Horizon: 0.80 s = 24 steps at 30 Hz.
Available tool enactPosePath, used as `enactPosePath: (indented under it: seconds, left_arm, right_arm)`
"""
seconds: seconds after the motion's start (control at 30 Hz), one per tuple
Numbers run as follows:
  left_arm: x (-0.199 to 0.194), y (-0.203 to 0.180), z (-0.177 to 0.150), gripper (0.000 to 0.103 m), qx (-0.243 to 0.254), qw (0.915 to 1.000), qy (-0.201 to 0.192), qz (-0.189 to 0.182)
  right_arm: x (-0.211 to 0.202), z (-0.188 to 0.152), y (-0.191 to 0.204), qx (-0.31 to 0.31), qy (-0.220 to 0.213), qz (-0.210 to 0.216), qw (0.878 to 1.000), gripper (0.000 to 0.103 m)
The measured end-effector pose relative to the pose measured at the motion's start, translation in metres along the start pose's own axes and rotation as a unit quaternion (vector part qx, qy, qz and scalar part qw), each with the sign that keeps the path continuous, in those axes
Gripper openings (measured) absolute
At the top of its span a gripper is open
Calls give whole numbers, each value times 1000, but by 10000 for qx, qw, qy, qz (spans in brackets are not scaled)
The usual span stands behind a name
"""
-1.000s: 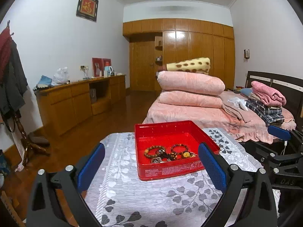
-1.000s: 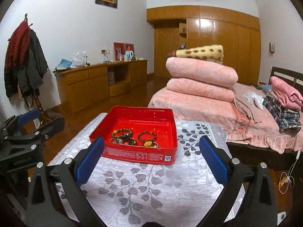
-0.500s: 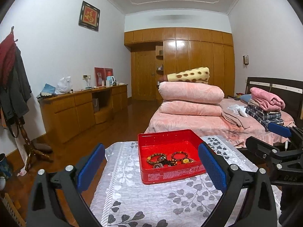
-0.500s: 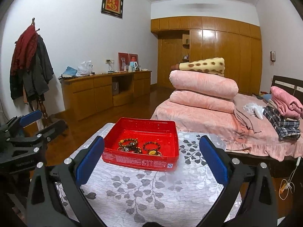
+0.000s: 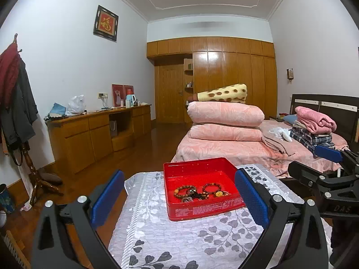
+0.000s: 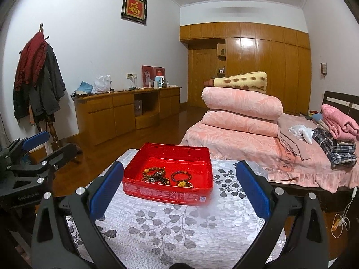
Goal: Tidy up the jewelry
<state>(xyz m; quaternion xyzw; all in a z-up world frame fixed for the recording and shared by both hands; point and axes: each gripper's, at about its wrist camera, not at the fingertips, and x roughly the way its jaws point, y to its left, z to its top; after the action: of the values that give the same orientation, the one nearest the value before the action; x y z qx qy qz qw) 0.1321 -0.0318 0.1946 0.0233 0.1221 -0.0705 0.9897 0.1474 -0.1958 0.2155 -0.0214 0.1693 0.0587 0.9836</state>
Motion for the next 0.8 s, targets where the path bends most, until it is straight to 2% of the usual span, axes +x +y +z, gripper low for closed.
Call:
enactPosePath:
  seconds: [0.8]
  left_arm:
    - [-6, 1, 2, 97, -38, 10000, -68, 0]
  right_arm:
    - [-3, 4, 1, -15, -56, 17, 10000, 97]
